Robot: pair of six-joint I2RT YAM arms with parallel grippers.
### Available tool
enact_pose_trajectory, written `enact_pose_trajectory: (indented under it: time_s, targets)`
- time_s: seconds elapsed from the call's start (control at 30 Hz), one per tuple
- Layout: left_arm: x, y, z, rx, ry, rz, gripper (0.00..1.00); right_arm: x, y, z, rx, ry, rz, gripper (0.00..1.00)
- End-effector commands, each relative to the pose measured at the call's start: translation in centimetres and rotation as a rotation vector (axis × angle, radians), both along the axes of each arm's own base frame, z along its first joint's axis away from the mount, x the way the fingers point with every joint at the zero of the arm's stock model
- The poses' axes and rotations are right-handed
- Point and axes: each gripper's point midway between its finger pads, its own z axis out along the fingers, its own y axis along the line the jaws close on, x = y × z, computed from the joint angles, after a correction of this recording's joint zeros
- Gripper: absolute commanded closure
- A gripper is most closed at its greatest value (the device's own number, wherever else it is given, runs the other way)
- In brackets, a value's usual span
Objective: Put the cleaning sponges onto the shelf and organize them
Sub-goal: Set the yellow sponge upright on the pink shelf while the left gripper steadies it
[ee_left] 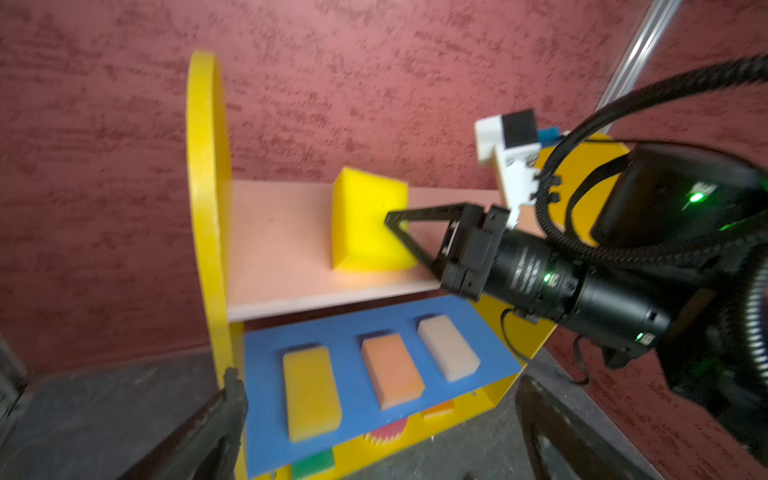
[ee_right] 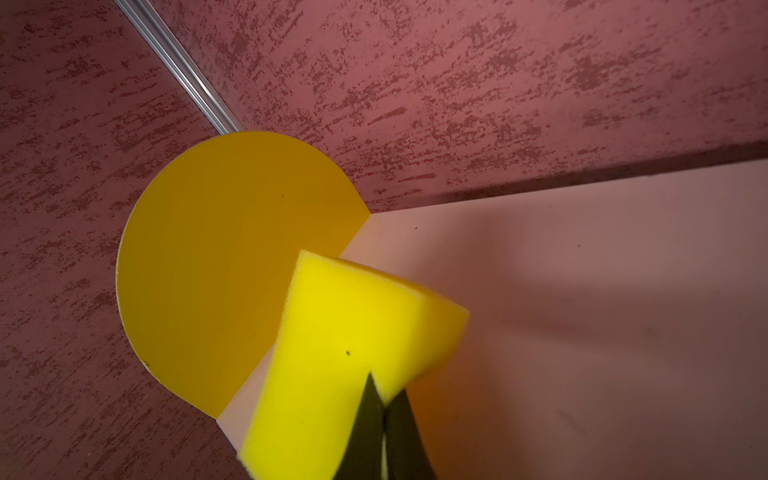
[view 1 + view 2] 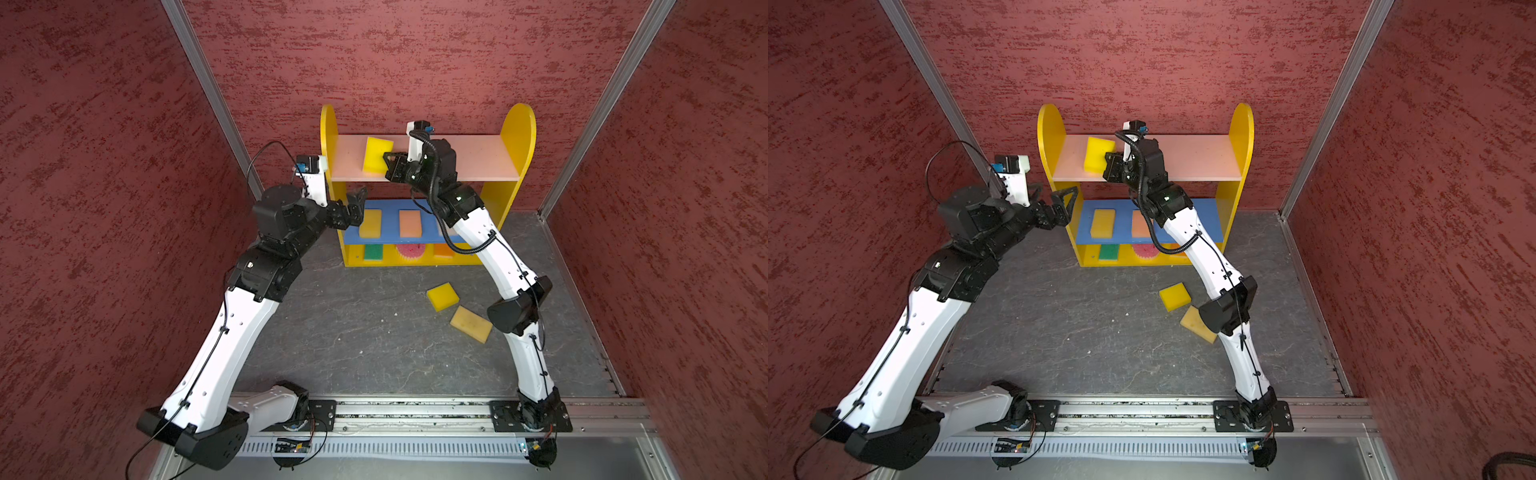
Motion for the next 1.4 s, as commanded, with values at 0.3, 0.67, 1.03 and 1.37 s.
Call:
enact_pose_trajectory:
  time_s: [0.3,0.67,1.03,1.37]
  targets:
    - [6.0,-2.4,4.1,-0.102,0.067,-0.063,0.54,0.9,-0.4,-1.8,-0.062,0.011,0.006,0.93]
    - [6.6,-4.4,3.3,-0.136,0.086,-0.117,0.61,1.7,-1.3,-2.3,-0.1,-0.001,-0.06,0.82]
    - [9.2,-6.4,0.7,-0.13,0.157,-0.144,0.71,2.6,-1.6,-3.0,-0.121,-0.009,-0.1,0.67]
    - [9.7,-6.4,0.1,-0.142,0.172,-0.135,0.7,2.9,-1.8,-3.2,-0.142,-0.02,-0.118,0.57]
